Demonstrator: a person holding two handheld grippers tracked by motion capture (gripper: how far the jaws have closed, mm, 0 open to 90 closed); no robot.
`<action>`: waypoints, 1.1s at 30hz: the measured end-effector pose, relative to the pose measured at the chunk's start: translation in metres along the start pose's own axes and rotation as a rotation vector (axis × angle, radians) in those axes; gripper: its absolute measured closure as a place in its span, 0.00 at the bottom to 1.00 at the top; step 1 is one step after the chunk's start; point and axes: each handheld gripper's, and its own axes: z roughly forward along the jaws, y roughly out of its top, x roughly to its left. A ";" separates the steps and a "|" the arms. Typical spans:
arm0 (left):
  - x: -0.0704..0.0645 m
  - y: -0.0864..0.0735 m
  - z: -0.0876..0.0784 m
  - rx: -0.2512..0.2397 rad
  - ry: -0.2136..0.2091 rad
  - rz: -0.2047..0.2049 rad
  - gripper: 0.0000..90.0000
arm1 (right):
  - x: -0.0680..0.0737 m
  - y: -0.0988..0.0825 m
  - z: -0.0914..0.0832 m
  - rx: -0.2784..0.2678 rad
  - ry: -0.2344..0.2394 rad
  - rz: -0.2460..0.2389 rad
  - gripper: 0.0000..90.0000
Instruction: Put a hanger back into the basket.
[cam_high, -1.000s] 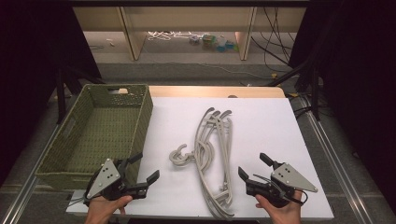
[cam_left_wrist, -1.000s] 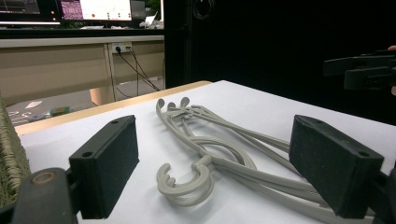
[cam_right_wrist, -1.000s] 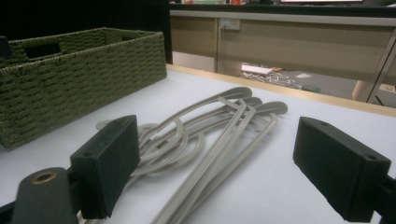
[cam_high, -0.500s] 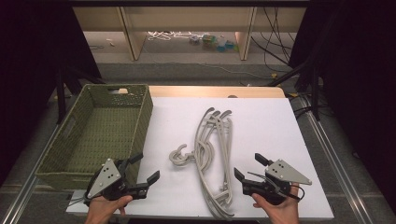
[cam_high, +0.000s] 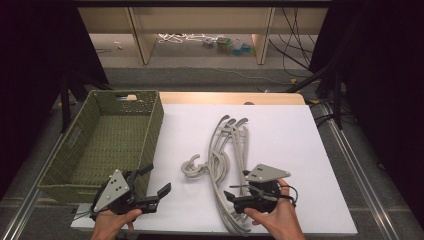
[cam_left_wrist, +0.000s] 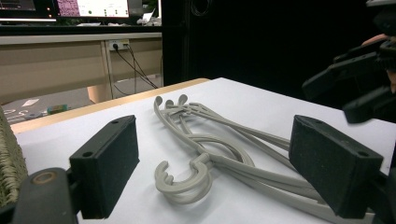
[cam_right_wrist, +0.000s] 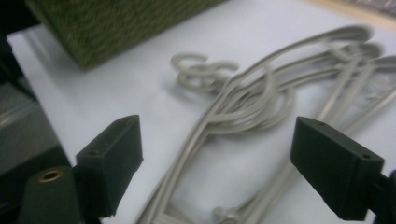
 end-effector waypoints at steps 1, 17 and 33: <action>0.000 0.000 0.001 -0.015 -0.011 -0.002 0.18 | 0.003 0.002 0.006 0.050 0.017 0.003 0.23; -0.001 0.001 -0.001 -0.003 -0.014 0.003 0.18 | 0.006 0.010 0.079 0.379 0.098 -0.012 0.45; -0.002 0.001 0.000 -0.003 -0.027 0.000 0.18 | -0.001 0.005 0.103 0.452 0.126 0.012 0.66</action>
